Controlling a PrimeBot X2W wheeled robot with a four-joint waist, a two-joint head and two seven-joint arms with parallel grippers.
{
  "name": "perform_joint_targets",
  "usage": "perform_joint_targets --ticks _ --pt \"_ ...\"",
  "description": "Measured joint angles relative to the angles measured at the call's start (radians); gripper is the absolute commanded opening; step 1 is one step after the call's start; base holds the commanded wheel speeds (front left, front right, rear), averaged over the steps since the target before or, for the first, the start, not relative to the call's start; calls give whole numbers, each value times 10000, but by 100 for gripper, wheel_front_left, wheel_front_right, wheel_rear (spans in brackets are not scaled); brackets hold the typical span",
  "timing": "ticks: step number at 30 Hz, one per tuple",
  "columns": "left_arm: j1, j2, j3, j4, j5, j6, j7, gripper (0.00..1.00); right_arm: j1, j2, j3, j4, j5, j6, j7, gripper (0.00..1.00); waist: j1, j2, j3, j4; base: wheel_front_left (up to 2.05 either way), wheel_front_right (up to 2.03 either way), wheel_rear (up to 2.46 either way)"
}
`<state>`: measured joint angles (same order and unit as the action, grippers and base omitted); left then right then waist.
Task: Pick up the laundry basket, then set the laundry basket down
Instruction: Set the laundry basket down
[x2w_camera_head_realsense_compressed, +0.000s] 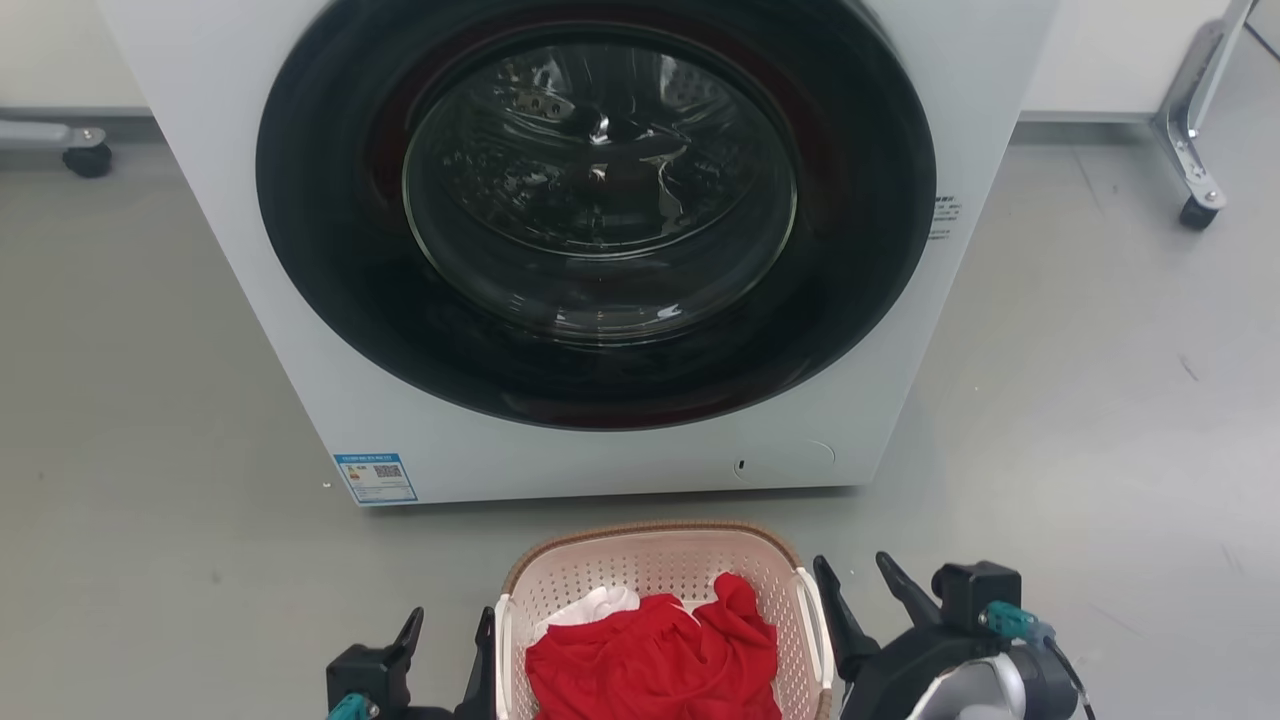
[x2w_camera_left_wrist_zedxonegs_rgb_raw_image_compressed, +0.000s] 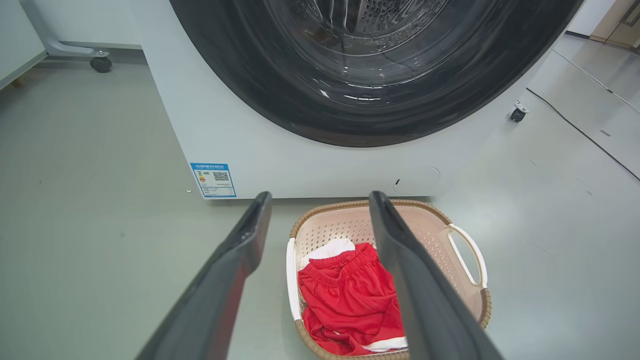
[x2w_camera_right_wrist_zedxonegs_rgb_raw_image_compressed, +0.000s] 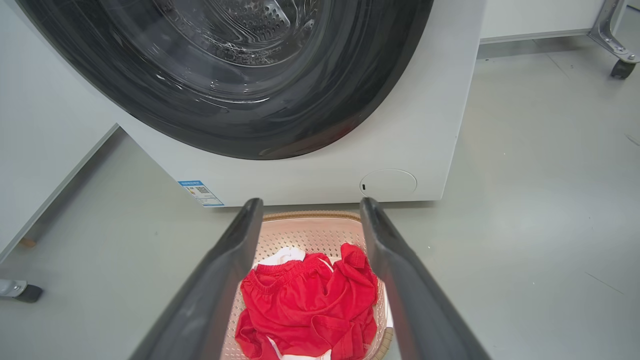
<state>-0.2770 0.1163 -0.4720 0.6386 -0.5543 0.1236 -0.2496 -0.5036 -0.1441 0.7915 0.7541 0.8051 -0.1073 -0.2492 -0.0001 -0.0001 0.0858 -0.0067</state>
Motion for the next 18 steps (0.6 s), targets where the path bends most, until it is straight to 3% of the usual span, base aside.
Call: perform_joint_targets --ticks 18 --pt "2398 90 1049 -2792 1354 8 -2 100 2935 -240 -1661 -2966 -1850 -173 0 100 0 2 -837 65 0 0 0"
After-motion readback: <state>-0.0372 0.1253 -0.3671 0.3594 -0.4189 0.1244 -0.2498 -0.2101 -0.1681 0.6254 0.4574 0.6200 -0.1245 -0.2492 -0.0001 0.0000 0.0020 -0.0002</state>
